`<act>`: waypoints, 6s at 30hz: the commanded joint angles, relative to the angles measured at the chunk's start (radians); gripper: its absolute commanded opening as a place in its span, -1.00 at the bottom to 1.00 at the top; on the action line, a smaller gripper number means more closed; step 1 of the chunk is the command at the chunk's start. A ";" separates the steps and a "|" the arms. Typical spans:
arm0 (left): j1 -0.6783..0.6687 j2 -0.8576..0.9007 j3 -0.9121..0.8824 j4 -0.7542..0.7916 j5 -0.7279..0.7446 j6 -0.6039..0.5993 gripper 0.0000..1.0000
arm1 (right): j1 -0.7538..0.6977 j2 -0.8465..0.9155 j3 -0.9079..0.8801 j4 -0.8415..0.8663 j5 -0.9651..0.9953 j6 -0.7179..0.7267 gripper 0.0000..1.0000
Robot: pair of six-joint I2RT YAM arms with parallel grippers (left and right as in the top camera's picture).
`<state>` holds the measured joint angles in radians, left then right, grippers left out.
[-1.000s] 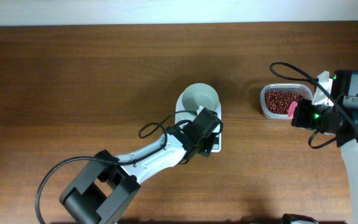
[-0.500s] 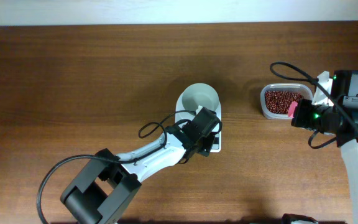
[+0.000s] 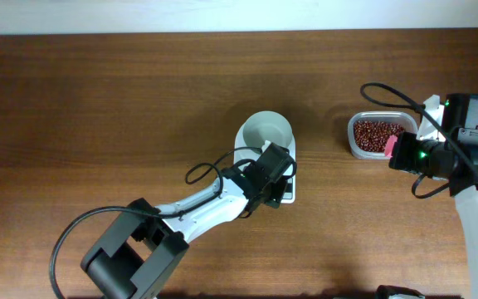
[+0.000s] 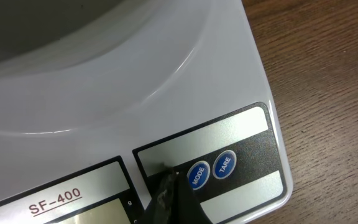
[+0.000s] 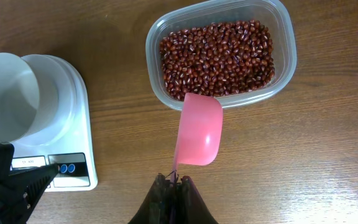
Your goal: Scoop and weigh 50g on scale
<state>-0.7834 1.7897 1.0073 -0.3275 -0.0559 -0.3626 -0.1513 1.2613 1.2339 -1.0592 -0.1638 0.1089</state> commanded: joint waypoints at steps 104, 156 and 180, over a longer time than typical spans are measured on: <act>0.024 -0.024 0.171 -0.298 0.058 0.430 -1.00 | -0.006 -0.007 0.024 0.203 -0.143 0.089 -0.92; 0.024 0.124 0.138 -0.182 0.058 0.439 -1.00 | -0.006 -0.007 0.024 0.200 -0.143 0.090 -0.92; 0.025 -0.294 0.299 -0.626 0.046 0.469 0.45 | -0.006 -0.007 0.024 0.184 -0.143 0.090 -0.92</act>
<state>-0.7555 1.6123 1.2896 -0.9005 0.0013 0.1001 -0.1513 1.2613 1.2343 -0.8719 -0.3054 0.1921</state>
